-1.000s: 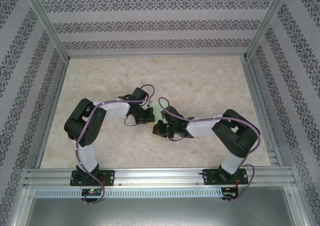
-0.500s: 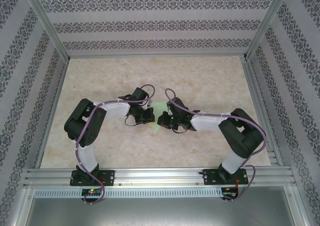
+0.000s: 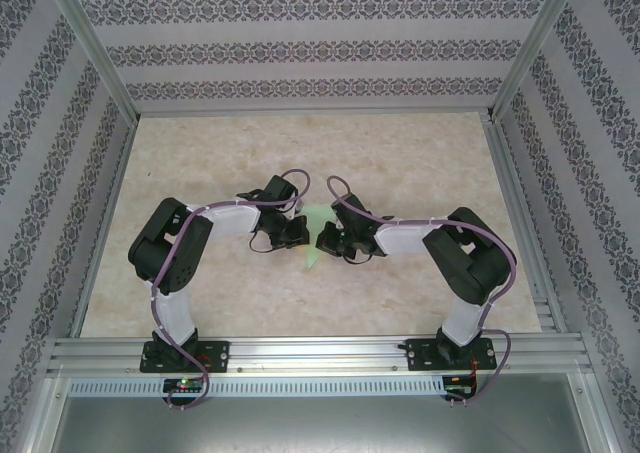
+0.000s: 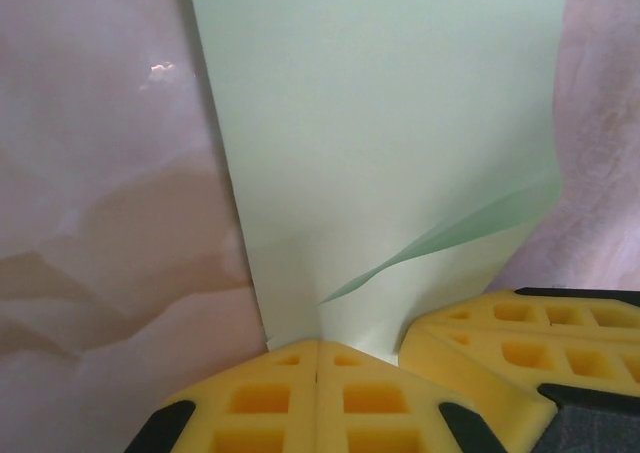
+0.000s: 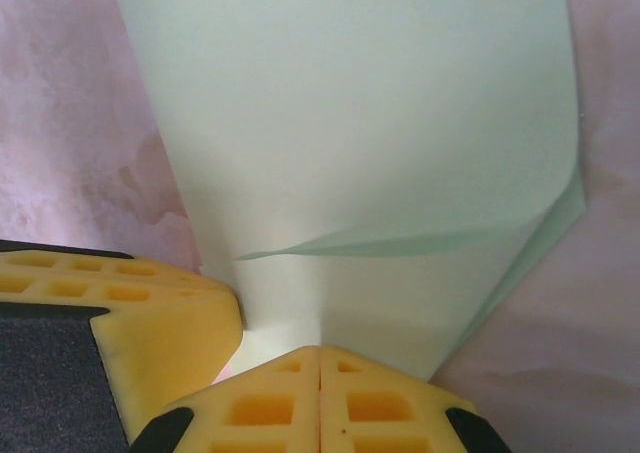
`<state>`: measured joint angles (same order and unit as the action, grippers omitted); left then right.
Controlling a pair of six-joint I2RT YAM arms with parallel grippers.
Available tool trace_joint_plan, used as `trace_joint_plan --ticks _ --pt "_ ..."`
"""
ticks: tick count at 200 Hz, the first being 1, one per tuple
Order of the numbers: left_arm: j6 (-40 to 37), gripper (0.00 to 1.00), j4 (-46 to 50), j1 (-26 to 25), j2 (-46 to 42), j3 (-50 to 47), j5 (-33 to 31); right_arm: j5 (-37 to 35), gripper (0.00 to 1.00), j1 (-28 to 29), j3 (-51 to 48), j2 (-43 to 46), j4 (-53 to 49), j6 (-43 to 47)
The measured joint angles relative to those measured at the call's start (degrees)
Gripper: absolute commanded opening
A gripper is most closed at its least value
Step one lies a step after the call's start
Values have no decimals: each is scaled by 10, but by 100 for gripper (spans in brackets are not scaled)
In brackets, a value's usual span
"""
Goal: Fold a paper plane with a square sheet of paper (pick it up from the middle)
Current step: Third fold the triangle at the center of the table.
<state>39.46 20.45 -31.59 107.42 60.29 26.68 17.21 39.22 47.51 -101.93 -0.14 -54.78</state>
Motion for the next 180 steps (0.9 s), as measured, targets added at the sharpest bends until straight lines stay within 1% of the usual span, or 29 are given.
trace_joint_plan --ticks 30,61,85,117,155,180 --pt "-2 0 3 0 0 2 -2 -22 7 0 -9 26 -24 -8" --pt "-4 0 7 0 1 5 -2 -26 7 0 -1 55 -38 -3" --pt "-4 0 11 0 2 8 -3 -25 7 -3 14 52 -39 3" --pt "-5 0 16 0 4 11 -3 -24 6 -11 36 15 -42 5" --pt "-6 0 17 0 4 12 -4 -36 5 -24 27 0 -54 -2" --pt "-6 0 16 -1 4 12 -4 -30 6 -34 1 11 -25 -13"
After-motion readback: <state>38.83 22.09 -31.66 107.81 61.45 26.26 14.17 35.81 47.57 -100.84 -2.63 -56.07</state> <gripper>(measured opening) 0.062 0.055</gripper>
